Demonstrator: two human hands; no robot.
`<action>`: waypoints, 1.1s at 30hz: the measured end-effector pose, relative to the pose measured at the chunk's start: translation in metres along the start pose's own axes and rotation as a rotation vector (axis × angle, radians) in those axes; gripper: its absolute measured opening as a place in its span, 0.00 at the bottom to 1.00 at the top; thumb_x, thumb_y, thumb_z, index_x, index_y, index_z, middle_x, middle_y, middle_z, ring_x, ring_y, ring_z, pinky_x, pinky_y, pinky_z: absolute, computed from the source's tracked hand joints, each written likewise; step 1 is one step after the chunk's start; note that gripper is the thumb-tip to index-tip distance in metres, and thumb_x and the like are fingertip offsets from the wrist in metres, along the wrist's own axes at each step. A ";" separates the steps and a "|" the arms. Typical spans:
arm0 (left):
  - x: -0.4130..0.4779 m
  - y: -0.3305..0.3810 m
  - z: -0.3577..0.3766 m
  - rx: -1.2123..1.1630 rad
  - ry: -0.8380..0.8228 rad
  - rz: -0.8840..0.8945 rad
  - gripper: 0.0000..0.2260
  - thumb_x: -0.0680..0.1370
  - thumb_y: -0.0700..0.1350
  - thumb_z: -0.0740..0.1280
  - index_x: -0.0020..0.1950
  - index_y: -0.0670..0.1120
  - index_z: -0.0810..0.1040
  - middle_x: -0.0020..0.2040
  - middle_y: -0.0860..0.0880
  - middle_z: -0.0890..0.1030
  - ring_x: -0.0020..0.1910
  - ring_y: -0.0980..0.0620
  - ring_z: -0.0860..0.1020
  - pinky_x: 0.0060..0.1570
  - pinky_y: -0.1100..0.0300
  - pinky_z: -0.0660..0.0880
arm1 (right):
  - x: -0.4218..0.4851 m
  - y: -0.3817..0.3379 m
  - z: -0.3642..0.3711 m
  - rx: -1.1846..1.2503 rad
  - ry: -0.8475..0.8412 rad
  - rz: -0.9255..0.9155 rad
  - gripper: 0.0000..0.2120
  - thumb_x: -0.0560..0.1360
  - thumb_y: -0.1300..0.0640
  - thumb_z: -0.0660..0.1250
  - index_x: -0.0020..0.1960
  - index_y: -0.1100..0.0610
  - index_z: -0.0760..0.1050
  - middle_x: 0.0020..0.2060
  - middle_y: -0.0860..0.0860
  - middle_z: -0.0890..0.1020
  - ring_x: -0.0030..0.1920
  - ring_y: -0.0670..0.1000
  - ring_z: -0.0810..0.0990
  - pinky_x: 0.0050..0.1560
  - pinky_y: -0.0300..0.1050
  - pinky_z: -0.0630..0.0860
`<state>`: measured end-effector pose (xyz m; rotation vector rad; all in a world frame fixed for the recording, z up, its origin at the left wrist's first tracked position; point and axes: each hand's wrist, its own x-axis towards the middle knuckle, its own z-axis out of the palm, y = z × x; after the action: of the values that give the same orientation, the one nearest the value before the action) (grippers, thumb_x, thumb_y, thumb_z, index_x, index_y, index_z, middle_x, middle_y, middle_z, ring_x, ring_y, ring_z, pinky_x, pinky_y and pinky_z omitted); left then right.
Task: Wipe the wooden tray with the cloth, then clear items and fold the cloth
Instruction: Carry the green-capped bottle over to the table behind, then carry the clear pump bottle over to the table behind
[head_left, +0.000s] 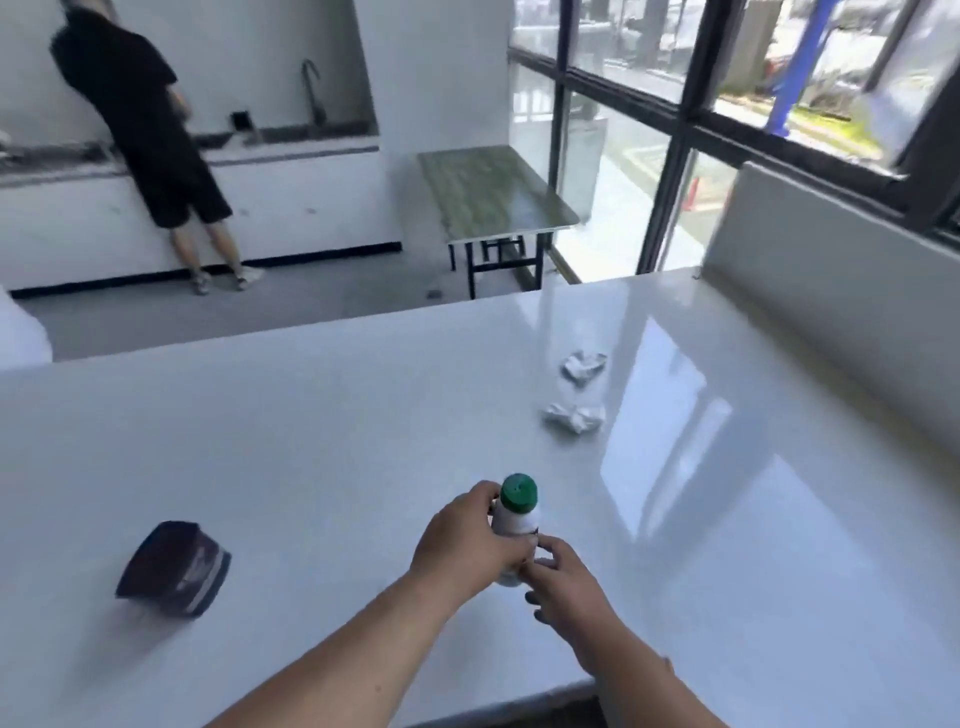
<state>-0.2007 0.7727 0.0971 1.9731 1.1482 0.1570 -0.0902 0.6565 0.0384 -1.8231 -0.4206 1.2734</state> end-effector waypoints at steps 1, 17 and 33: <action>0.001 -0.030 -0.029 -0.013 0.033 -0.042 0.21 0.65 0.64 0.74 0.56 0.63 0.75 0.51 0.61 0.81 0.46 0.63 0.79 0.42 0.60 0.77 | 0.010 -0.011 0.038 -0.034 -0.048 0.006 0.18 0.77 0.56 0.67 0.65 0.46 0.75 0.55 0.53 0.85 0.42 0.52 0.80 0.48 0.49 0.76; -0.009 -0.271 -0.203 -0.101 0.192 -0.347 0.22 0.67 0.60 0.78 0.58 0.59 0.75 0.49 0.61 0.82 0.50 0.56 0.82 0.53 0.51 0.81 | 0.065 -0.063 0.337 -0.331 -0.343 -0.022 0.27 0.74 0.44 0.69 0.73 0.41 0.71 0.51 0.44 0.83 0.45 0.45 0.80 0.46 0.40 0.75; 0.014 0.025 -0.116 0.454 0.035 0.336 0.38 0.70 0.67 0.72 0.78 0.56 0.67 0.77 0.54 0.71 0.74 0.48 0.68 0.63 0.49 0.75 | -0.064 -0.093 0.018 -0.879 0.634 -0.434 0.38 0.71 0.30 0.60 0.75 0.48 0.70 0.71 0.46 0.76 0.74 0.53 0.68 0.73 0.50 0.67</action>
<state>-0.2316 0.8461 0.1859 2.5696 0.9200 0.1106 -0.1156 0.6748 0.1486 -2.5142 -1.0408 0.1389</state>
